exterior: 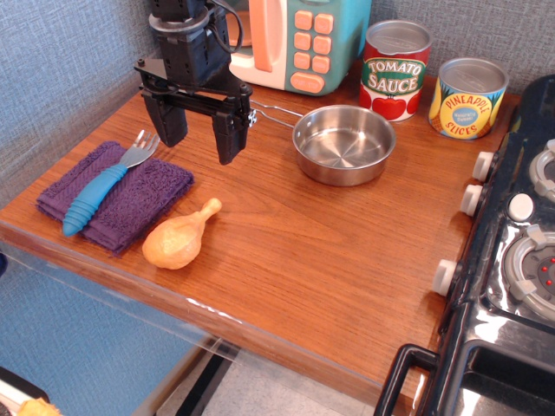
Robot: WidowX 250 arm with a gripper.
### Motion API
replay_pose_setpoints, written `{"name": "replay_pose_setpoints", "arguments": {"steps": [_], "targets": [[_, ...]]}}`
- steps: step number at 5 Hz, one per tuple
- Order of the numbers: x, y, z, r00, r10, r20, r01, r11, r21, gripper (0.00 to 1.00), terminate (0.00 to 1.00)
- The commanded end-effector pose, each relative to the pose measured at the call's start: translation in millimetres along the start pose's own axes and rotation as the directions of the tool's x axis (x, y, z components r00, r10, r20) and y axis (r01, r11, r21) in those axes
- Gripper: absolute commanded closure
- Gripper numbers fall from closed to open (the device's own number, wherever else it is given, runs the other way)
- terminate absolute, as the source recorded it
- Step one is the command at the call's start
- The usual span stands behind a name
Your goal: Pick up the spoon and put it to the right of the onion.
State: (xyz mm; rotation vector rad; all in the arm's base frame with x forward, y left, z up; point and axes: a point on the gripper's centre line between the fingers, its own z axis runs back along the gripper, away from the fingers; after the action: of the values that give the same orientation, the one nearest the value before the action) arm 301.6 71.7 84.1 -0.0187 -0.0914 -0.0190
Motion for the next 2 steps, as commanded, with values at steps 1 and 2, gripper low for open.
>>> {"name": "replay_pose_setpoints", "arguments": {"steps": [1, 2], "targets": [[0.0, 0.0, 0.0, 1.0, 0.0, 0.0, 0.0, 1.0, 0.0, 0.0, 0.0], [-11.2, 37.7, 6.1, 0.998, 0.05, 0.035, -0.051, 0.998, 0.028, 0.0, 0.0]]}}
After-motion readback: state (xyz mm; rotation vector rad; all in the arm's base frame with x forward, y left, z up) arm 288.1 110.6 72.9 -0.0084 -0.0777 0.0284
